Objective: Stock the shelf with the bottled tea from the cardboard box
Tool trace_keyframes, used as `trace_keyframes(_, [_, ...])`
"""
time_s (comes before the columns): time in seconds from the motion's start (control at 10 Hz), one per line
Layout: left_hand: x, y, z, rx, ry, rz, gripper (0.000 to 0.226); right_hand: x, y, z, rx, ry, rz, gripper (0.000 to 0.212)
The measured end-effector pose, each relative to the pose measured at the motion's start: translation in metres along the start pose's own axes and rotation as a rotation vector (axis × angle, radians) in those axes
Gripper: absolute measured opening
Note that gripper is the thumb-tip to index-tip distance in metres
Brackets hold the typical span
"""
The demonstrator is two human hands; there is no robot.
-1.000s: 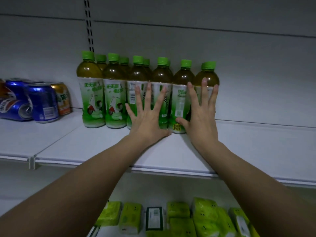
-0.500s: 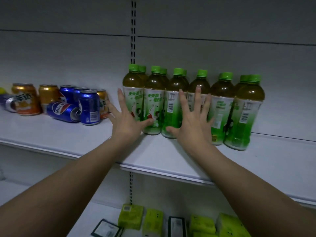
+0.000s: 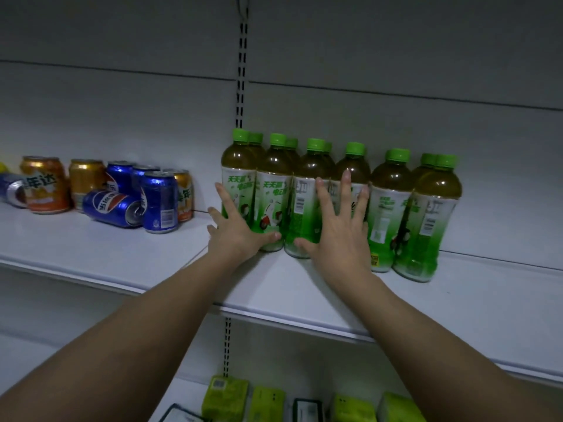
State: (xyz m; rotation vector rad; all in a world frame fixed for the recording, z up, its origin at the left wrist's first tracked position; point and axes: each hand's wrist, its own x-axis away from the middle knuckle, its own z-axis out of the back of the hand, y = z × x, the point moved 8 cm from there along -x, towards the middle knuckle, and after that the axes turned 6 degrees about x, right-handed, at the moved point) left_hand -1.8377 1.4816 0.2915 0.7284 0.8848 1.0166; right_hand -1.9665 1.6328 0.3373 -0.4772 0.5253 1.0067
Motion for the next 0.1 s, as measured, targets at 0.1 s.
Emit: trace_keyframes(0.1, [0.0161,-0.0020,-0.0002,-0.061,-0.043,0.001,0.141,0.0179,0.0070,0.0367,-0.305,0.093,0.049,0.083])
